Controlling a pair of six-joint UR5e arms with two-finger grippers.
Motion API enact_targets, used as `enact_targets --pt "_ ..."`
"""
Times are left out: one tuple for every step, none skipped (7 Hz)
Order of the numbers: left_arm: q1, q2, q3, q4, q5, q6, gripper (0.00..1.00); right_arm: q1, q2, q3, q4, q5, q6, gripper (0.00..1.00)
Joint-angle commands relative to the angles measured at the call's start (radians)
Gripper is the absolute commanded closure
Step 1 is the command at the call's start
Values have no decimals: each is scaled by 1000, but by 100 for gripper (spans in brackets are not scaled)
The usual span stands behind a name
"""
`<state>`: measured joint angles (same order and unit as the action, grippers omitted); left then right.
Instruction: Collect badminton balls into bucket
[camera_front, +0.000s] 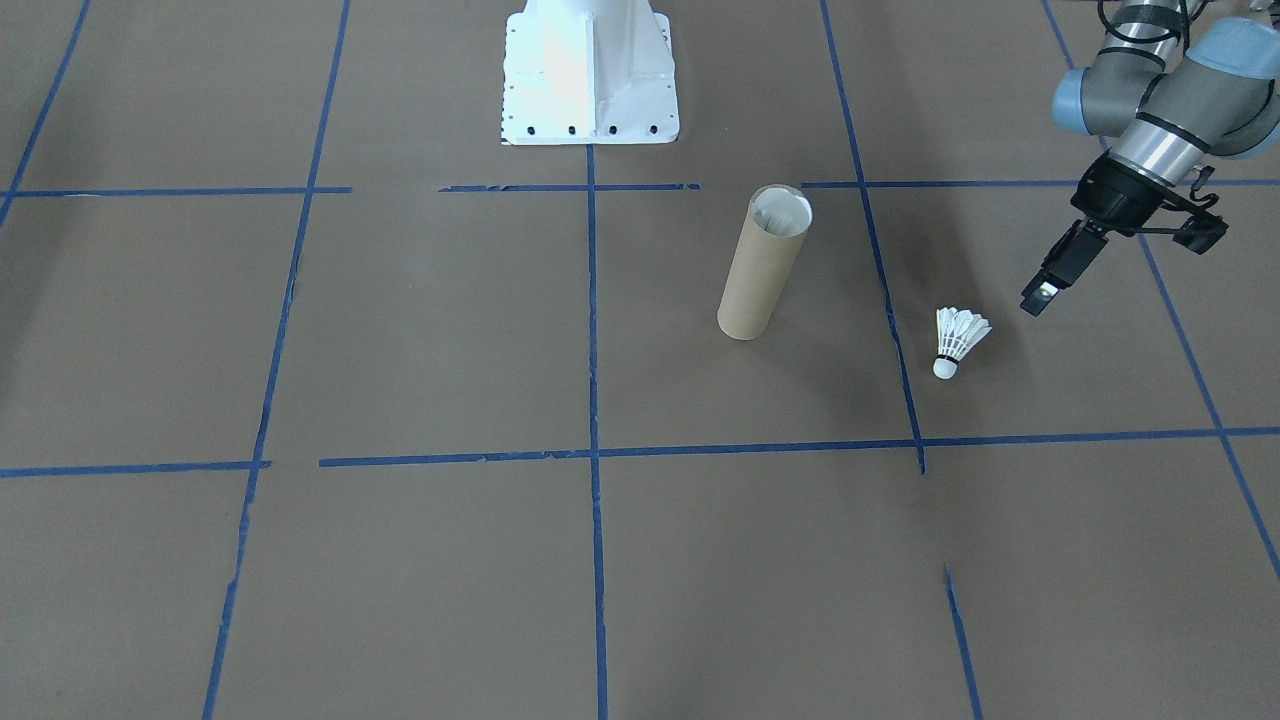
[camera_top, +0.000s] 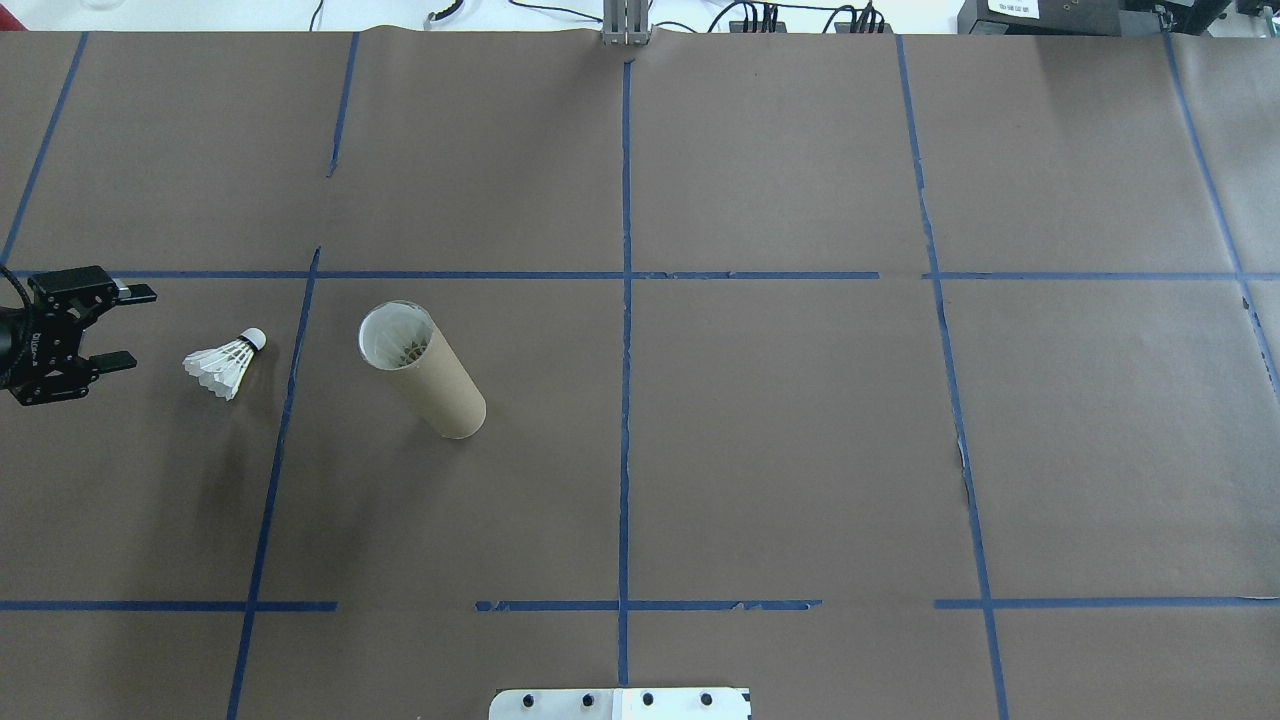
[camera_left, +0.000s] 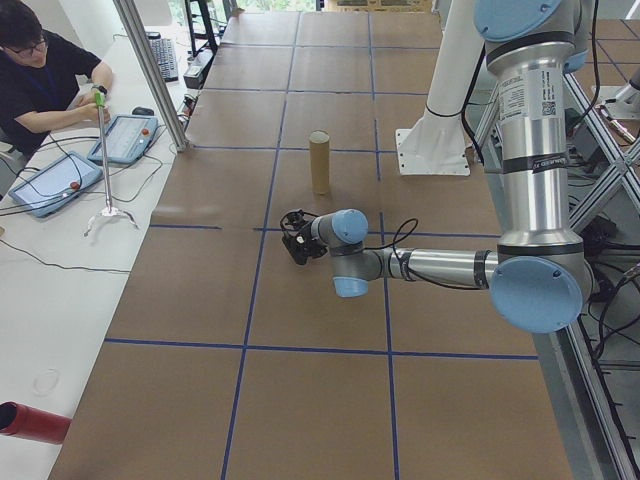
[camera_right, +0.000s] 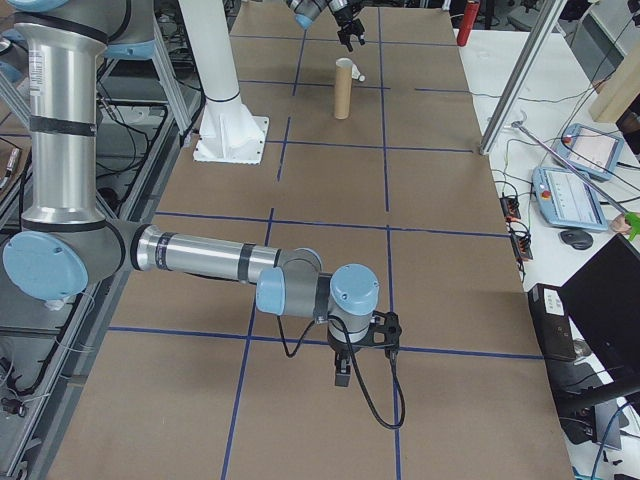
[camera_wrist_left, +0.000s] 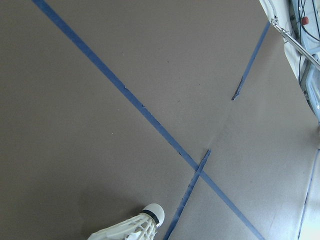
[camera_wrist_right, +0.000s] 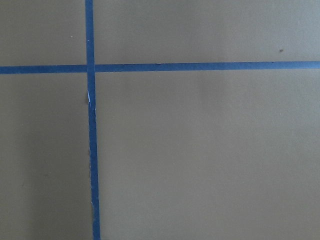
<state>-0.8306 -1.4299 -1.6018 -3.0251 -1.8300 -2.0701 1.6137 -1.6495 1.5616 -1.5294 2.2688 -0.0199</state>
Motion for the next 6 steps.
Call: enact_targets --pt "74 -1 -1 3 105 -105 0 0 0 0 0 0 0 0" --pt "93 -1 2 6 113 -126 0 0 0 0 0 0 0 0" --pt "117 -1 2 6 141 -145 0 0 0 0 0 0 0 0" --pt "139 -4 8 8 161 -163 0 0 0 0 0 0 0 0" --pt "140 -10 10 11 163 -169 0 0 0 0 0 0 0 0" --pt "145 -12 14 11 164 -186 1 0 0 0 0 0 0 0"
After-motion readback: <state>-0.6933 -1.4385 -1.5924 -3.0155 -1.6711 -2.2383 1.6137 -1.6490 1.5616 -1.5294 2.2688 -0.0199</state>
